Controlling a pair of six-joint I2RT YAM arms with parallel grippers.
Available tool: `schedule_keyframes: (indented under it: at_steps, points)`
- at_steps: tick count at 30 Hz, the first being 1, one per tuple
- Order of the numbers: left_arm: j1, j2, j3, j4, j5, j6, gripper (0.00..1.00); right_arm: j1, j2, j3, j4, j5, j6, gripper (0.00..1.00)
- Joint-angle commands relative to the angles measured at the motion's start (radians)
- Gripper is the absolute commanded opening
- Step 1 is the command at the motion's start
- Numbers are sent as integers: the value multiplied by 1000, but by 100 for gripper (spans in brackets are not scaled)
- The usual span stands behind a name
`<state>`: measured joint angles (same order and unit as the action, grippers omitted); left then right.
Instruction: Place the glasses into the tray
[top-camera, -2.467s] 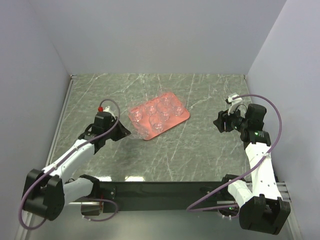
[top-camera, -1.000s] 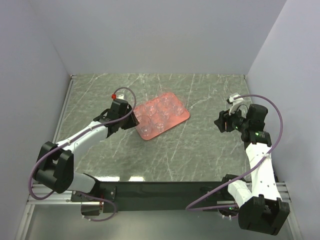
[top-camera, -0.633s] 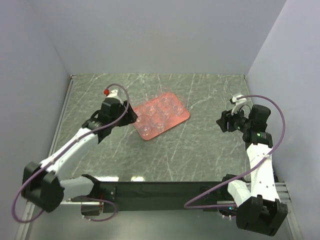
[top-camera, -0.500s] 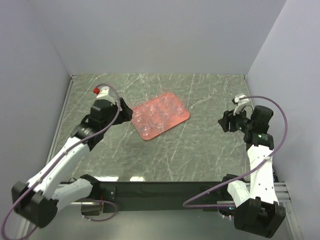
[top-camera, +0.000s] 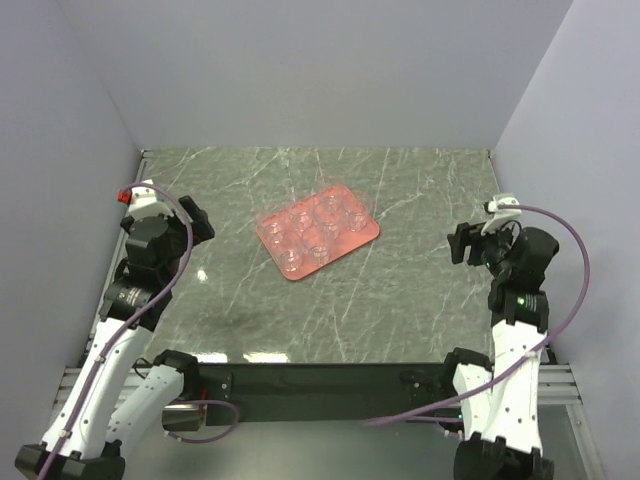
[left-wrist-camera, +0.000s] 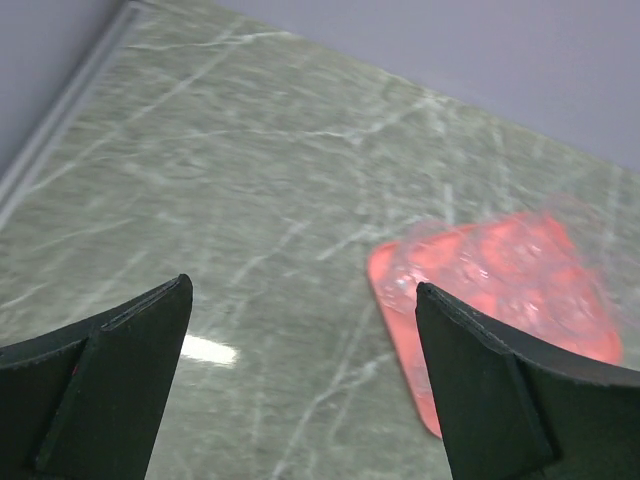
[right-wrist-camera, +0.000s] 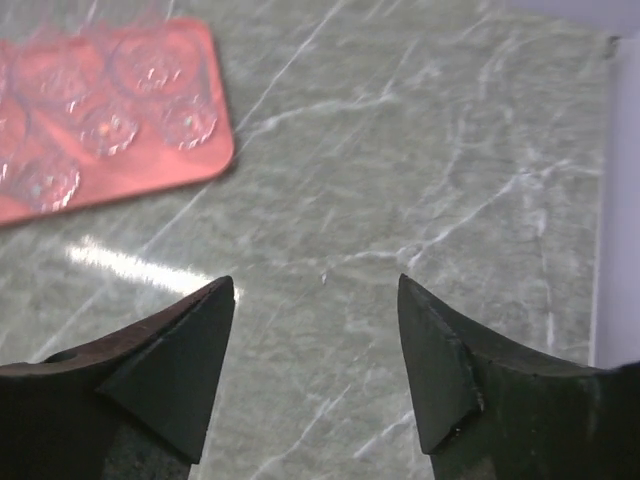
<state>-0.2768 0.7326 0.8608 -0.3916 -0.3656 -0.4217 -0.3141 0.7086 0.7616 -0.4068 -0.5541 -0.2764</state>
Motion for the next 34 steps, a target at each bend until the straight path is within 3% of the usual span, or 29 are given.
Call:
schedule_keyframes:
  at_steps: [1, 5, 6, 9, 13, 34]
  points:
    - [51, -30, -34, -9, -38, 37, 99, -6, -95, -57, 143, 172, 129, 78]
    - [51, -81, -86, 17, -99, 34, 99, -6, -227, -140, 244, 383, 270, 100]
    - [51, -87, -100, 22, -113, 37, 99, -6, -277, -166, 259, 473, 325, 100]
    - [51, -107, -109, 37, -119, 44, 99, -6, -340, -188, 269, 552, 336, 100]
    - [51, -104, -120, 48, -107, 44, 100, -6, -311, -176, 200, 676, 350, 100]
    - [51, -65, -135, 74, -96, 50, 99, -6, -276, -170, 183, 724, 365, 100]
